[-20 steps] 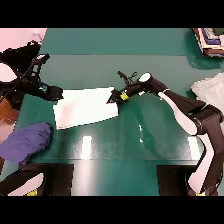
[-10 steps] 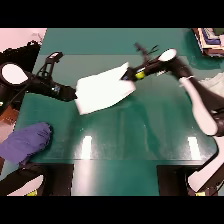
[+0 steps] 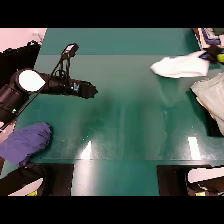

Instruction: Fold the shirts.

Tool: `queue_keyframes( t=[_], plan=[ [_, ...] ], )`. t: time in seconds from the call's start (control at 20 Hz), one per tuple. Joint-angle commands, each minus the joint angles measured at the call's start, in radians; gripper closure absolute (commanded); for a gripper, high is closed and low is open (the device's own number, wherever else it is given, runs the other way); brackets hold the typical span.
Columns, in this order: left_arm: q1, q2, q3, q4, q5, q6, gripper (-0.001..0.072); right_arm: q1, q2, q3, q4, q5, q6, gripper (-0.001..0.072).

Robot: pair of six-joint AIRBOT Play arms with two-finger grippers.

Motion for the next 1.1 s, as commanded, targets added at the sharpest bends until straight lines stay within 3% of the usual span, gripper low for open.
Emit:
queue_keyframes(
  t=[0.0,0.25,0.6,0.85,1.05],
  plan=[
    [-0.021,0.000,0.001,-0.007,0.036,-0.046,0.0682,-0.161,0.011,0.001,-0.009,-0.059,0.002,0.0697],
    [-0.021,-0.003,0.001,-0.007,0.049,-0.067,0.0682,-0.212,0.011,0.029,0.105,-0.179,-0.028,0.0697],
    [-0.021,-0.003,0.001,-0.007,0.045,-0.068,0.0682,-0.212,0.031,0.279,0.094,-0.187,-0.048,0.0696],
    [-0.021,-0.003,0.001,-0.007,0.015,-0.065,0.0681,-0.249,0.162,0.120,0.084,-0.168,-0.087,0.0697],
    [-0.021,-0.003,0.001,-0.007,-0.002,-0.064,0.0681,-0.332,0.274,-0.009,0.016,-0.066,-0.099,0.0697]
  ],
)
